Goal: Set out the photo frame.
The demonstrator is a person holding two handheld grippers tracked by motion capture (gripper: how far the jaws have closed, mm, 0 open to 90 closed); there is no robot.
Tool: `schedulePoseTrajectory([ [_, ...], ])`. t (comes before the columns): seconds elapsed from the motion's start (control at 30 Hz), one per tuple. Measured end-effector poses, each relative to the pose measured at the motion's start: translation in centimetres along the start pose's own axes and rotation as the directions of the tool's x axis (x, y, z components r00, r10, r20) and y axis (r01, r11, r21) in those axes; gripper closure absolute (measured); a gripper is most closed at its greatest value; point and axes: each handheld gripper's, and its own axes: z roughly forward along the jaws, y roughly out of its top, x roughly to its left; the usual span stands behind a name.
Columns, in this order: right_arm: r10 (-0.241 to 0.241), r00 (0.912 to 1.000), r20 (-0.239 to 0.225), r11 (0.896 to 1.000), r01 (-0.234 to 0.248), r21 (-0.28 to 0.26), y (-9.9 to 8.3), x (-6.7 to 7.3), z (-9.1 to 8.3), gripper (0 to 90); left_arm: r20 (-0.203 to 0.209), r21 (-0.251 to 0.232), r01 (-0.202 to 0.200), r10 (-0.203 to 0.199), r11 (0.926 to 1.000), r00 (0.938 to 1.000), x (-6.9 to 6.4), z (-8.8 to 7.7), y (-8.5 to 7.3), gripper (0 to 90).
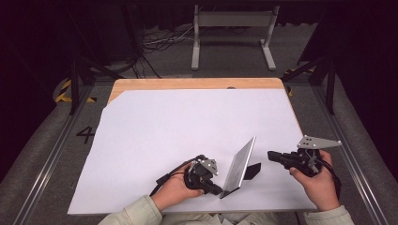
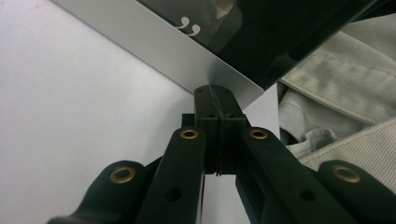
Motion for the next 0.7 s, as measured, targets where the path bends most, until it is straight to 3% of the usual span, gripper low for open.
schedulePoseTrajectory([
  [0.7, 0.009, 1.0, 0.001, 1.0, -0.009, -0.004, 0.1, 0.0, -0.1, 90.0, 0.034, 0.007, -0.046, 0.046, 0.9989, 0.9984, -0.7, 1.5, 1.3, 90.0],
])
